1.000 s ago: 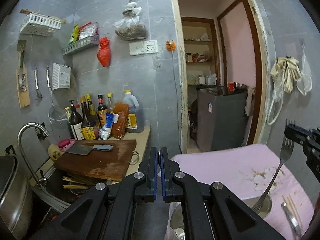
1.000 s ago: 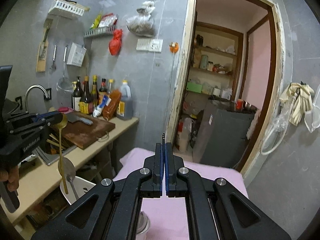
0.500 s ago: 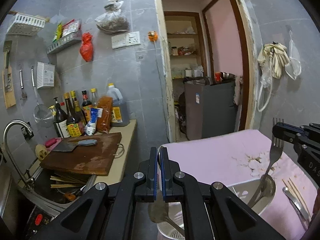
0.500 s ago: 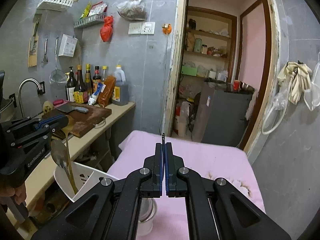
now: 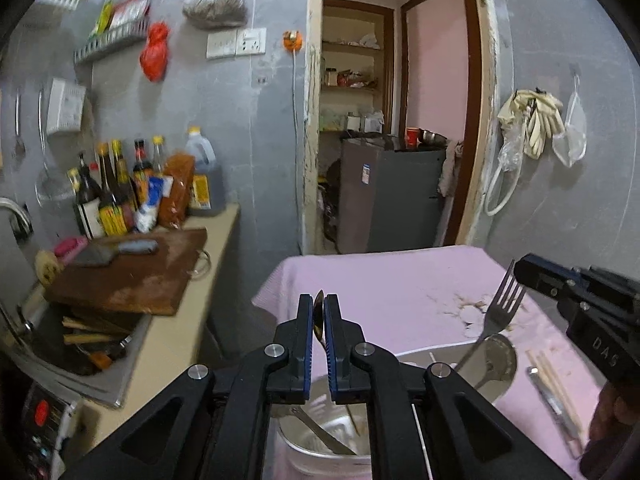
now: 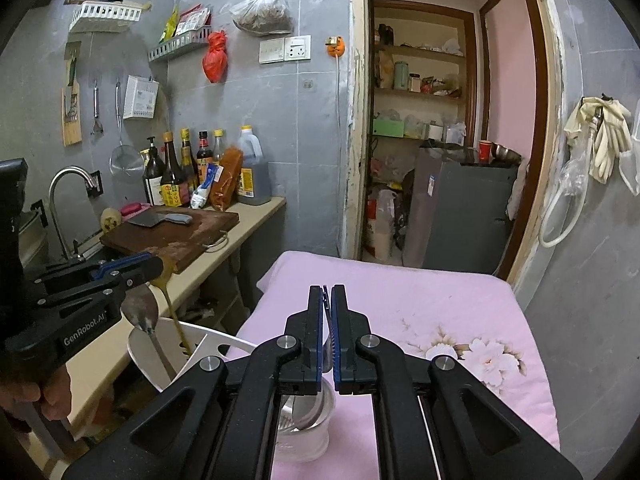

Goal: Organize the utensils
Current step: 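Carry both held utensils up and over the white caddy, then open both grippers to release the utensils into the caddy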

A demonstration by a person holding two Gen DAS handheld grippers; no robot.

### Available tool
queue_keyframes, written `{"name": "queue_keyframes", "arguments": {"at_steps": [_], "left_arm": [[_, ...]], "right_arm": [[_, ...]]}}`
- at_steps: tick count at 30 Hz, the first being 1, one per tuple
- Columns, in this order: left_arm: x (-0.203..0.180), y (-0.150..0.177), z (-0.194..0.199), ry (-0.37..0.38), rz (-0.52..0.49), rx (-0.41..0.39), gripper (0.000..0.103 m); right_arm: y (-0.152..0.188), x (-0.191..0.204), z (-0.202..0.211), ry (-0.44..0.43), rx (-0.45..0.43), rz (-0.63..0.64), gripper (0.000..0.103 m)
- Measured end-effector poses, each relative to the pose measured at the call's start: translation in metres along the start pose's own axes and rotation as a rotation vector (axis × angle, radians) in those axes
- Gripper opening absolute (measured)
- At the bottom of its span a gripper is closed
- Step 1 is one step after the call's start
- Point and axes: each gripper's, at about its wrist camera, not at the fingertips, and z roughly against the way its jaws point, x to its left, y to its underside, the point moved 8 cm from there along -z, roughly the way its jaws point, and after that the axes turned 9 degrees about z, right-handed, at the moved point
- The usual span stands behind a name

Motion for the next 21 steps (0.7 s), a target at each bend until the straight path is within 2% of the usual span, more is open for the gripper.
{"name": "queue_keyframes", "arguments": {"at_steps": [4, 6, 8, 10, 13, 14, 17, 21], "left_arm": [[0.003, -0.001, 0.001, 0.035, 0.041, 0.017, 0.013], [0.003, -0.003, 0.002, 0.056, 0.065, 0.024, 0.021], [0.004, -0.005, 0.004, 0.069, 0.086, 0.025, 0.025], [0.004, -0.007, 0.006, 0.079, 0.102, 0.025, 0.028], [0.001, -0.012, 0.012, 0.091, 0.113, 0.009, 0.048], [-0.001, -0.013, 0.015, 0.095, 0.118, -0.002, 0.056], [-0.008, -0.019, 0.024, 0.111, 0.132, -0.03, 0.068], [-0.019, -0.023, 0.034, 0.104, 0.124, -0.067, 0.087]], "right_arm": [[-0.002, -0.003, 0.003, -0.006, -0.009, -0.025, 0.009], [-0.003, -0.007, 0.005, -0.01, -0.017, -0.047, 0.011], [-0.005, -0.009, 0.007, -0.007, -0.024, -0.061, 0.014], [-0.006, -0.013, 0.012, 0.004, -0.037, -0.074, 0.027], [-0.009, -0.022, 0.023, 0.019, -0.068, -0.102, 0.046], [-0.009, -0.025, 0.027, 0.026, -0.077, -0.111, 0.047], [-0.01, -0.037, 0.038, 0.051, -0.093, -0.133, 0.056], [-0.009, -0.056, 0.06, 0.076, -0.138, -0.172, 0.075]]}}
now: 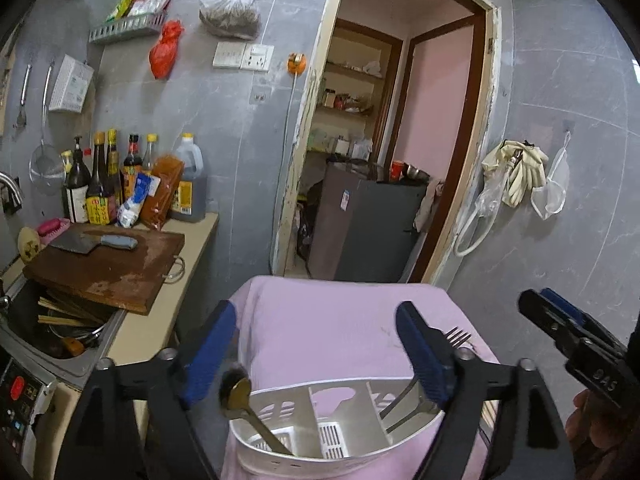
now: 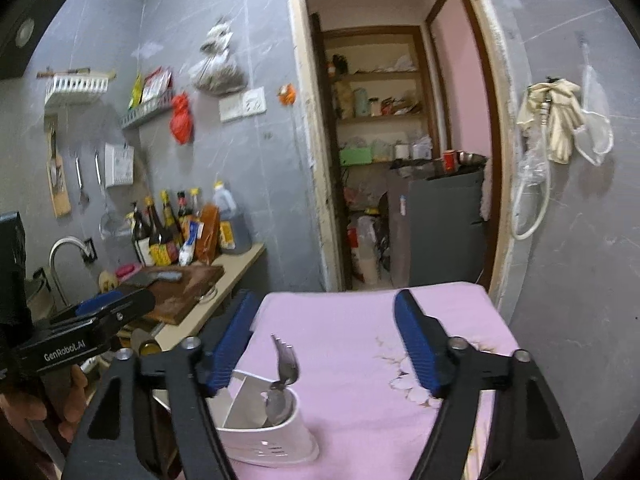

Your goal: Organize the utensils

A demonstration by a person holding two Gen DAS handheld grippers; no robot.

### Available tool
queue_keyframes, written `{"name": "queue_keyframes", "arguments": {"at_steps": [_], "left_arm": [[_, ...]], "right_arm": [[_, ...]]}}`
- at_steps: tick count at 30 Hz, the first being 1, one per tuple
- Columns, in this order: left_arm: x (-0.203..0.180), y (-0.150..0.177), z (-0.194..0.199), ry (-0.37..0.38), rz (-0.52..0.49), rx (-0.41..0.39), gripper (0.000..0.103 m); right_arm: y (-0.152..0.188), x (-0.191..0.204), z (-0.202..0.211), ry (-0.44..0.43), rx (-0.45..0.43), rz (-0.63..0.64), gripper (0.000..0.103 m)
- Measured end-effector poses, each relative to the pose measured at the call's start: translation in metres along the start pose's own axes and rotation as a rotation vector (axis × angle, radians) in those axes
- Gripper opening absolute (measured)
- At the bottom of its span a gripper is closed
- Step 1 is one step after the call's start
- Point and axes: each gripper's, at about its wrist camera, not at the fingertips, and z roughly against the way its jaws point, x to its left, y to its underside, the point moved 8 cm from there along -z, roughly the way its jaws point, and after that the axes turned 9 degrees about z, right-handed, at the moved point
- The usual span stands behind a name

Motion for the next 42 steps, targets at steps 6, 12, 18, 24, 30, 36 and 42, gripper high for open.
{"name": "queue_keyframes", "arguments": {"at_steps": [6, 12, 18, 24, 30, 36, 42], "left_arm": [[-0.026, 0.001, 0.015, 0.011, -0.004, -0.071, 0.102], [-0.058, 0.014, 0.021, 0.024, -0.02, -0.086, 0.102], [-0.099, 0.031, 0.025, 0.028, -0.077, -0.106, 0.102], [-0.139, 0.056, 0.021, 0.034, -0.124, -0.086, 0.102], [-0.169, 0.093, 0.003, 0.03, -0.148, -0.004, 0.102], [-0.189, 0.133, -0.024, 0.013, -0.153, 0.081, 0.102], [-0.191, 0.176, -0.064, 0.0, -0.116, 0.206, 0.102]], "right_arm": [[-0.001, -0.034, 0.031, 0.057, -0.059, -0.032, 0.091], [0.005, -0.071, 0.057, 0.112, -0.088, -0.038, 0.1], [0.016, -0.112, 0.075, 0.152, -0.088, -0.043, 0.101], [0.034, -0.156, 0.08, 0.183, -0.05, -0.052, 0.101], [0.067, -0.202, 0.067, 0.193, 0.034, -0.062, 0.101], [0.111, -0.237, 0.042, 0.15, 0.124, -0.09, 0.101], [0.157, -0.247, 0.007, 0.067, 0.21, -0.113, 0.1]]}}
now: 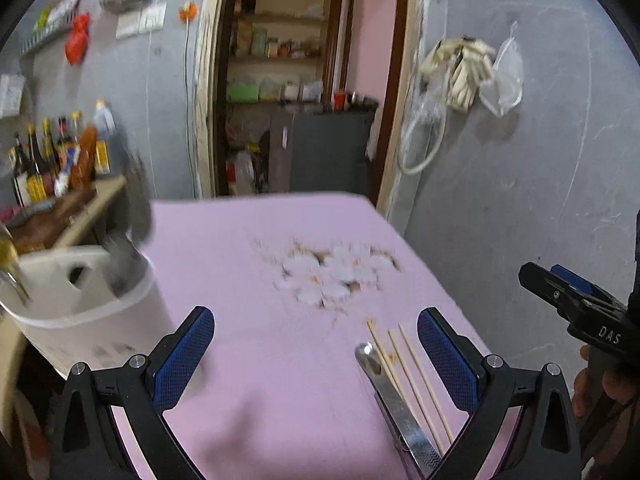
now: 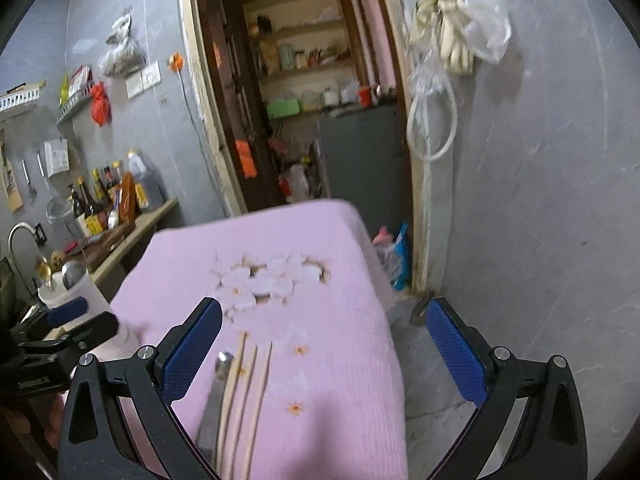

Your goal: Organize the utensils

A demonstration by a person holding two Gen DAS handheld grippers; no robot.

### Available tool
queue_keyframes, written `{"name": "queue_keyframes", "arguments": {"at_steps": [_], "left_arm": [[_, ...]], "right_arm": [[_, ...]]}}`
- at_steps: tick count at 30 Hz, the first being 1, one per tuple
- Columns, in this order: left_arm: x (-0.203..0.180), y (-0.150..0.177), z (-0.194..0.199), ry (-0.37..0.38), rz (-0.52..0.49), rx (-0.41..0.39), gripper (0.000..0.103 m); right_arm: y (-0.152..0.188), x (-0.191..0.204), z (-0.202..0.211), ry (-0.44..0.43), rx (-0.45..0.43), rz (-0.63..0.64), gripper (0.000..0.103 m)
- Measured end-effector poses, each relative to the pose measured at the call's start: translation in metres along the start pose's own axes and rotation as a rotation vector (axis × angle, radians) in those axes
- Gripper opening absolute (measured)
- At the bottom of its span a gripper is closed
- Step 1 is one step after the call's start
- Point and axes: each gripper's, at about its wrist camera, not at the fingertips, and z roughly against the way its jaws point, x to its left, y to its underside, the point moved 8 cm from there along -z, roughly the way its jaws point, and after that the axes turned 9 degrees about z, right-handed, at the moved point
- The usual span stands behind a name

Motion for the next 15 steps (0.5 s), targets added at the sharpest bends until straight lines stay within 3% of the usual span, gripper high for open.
{"name": "queue_keyframes", "arguments": {"at_steps": [2, 4, 9, 10, 15], "left_arm": [[0.0, 0.008, -0.012, 0.006, 0.012, 0.035, 0.102], [-0.001, 0.016, -0.026, 0.019, 0.012, 0.079, 0.1], [-0.003, 0.035, -0.057, 0.057, 0.024, 0.196, 0.077], [-0.003, 0.038, -0.06, 0.061, 0.03, 0.209, 0.075], [-0.003, 0.05, -0.076, 0.066, 0.044, 0.27, 0.063]], "right_arm": [[0.01, 0.002, -0.013, -0.027, 0.031, 0.004, 0.096], [0.022, 0.004, -0.026, -0.057, 0.067, 0.015, 0.082], [0.041, 0.013, -0.054, -0.11, 0.139, 0.027, 0.065], [0.044, 0.015, -0.059, -0.118, 0.152, 0.032, 0.059], [0.059, 0.027, -0.076, -0.15, 0.21, 0.066, 0.051]]}}
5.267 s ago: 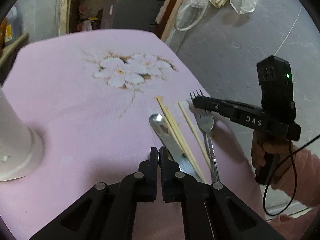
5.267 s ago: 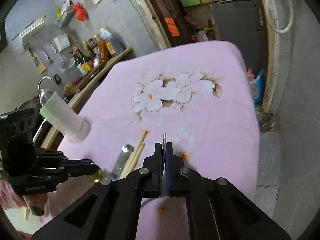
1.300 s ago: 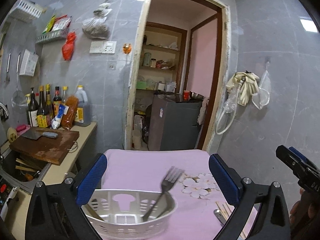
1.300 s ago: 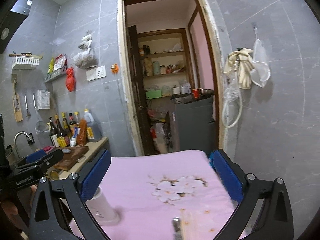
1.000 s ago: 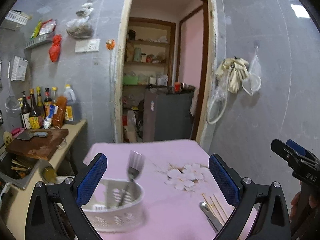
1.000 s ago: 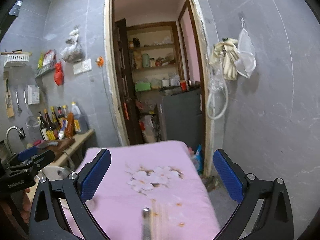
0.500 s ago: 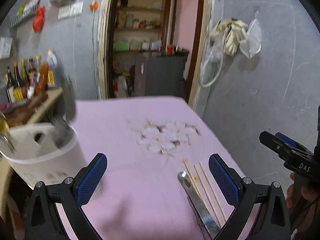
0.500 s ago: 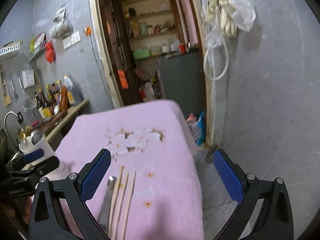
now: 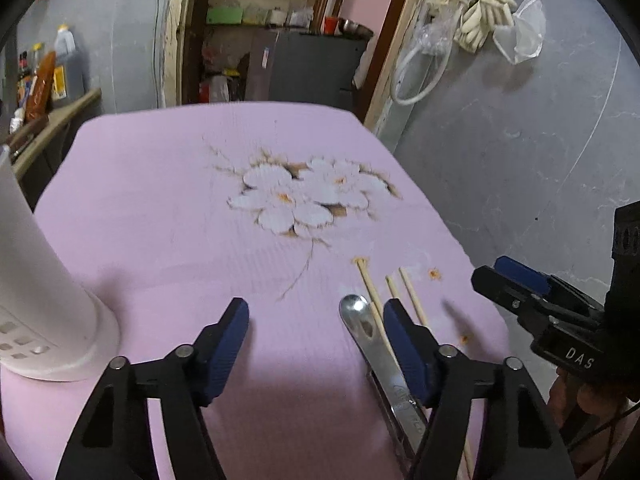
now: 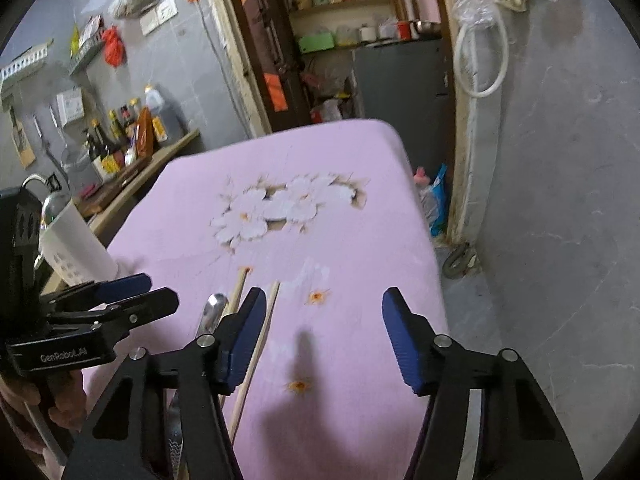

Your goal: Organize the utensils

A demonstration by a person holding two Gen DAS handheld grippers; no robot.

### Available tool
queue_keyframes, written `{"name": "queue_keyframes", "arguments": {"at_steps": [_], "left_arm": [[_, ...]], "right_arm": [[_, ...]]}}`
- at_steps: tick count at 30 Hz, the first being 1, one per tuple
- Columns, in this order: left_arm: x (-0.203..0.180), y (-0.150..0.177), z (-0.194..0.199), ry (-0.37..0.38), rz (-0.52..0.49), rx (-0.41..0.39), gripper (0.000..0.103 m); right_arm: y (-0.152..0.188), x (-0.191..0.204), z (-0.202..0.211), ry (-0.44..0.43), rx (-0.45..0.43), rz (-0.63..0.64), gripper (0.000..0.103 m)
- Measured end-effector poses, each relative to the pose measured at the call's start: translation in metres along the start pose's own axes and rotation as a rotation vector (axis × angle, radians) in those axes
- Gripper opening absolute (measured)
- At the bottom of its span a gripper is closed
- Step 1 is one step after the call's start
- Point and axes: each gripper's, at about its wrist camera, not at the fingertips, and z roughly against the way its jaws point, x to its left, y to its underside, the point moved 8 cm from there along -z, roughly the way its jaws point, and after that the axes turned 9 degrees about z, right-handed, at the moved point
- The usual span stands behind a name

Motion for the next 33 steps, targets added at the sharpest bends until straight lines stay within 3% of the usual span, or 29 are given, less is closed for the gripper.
{"name": "queue_keyframes", "arguments": {"at_steps": [9, 15, 22, 33], "left_arm": [[0.009, 0.01, -0.012, 0.034, 0.078, 0.078, 0.043], [0.007, 0.01, -0.015, 0.089, 0.121, 0.113, 0.034], [0.001, 0.013, -0.02, 0.143, 0.151, 0.157, 0.031], [-0.023, 0.023, -0.033, 0.218, 0.126, 0.251, 0.03]], "right_arm": [[0.007, 0.021, -0.012, -0.047, 0.056, 0.086, 0.04], [0.011, 0.029, -0.017, -0.057, 0.089, 0.129, 0.039], [0.018, 0.033, -0.018, -0.023, 0.138, 0.18, 0.035], [0.026, 0.017, -0.004, -0.014, 0.15, 0.145, 0.024]]}}
